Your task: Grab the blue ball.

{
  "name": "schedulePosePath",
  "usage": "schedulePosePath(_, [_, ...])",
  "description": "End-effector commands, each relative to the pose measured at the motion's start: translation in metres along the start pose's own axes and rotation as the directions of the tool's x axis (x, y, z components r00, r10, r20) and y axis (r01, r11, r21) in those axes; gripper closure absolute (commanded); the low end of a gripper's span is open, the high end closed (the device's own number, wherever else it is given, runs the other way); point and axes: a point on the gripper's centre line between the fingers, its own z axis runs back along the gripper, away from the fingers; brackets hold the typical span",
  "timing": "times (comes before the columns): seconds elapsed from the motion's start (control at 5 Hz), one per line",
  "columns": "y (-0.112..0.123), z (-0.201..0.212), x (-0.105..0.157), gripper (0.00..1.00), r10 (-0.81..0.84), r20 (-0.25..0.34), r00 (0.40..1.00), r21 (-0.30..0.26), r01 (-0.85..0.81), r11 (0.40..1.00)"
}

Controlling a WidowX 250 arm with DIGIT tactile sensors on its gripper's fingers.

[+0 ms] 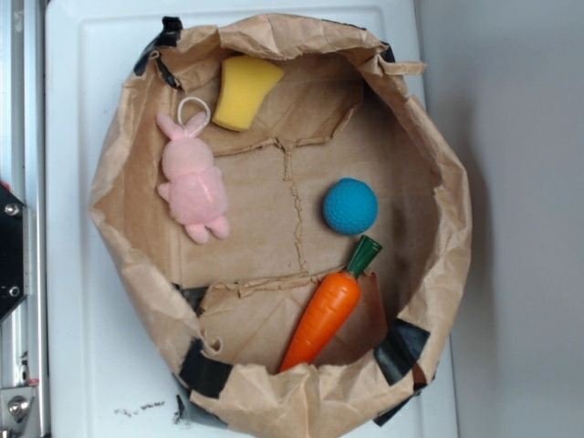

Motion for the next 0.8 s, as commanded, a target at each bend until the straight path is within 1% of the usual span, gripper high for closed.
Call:
schedulePosePath(0.0, [0.0,0.0,0.0,0.0,0.0,0.0,1.0,0.0,0.0,1.0])
schedulePosePath(0.2, [0.006,-0.006,0.048,0.0,0.002,0.035,0.999,-0.054,-0.001,0.999])
schedulePosePath(0.4, [0.012,-0.024,0.096,0.0,0.018,0.113,0.993,-0.056,-0.012,0.998])
schedulePosePath(0.6, [0.012,-0.024,0.096,0.0,0.018,0.113,0.993,-0.056,-0.012,0.998])
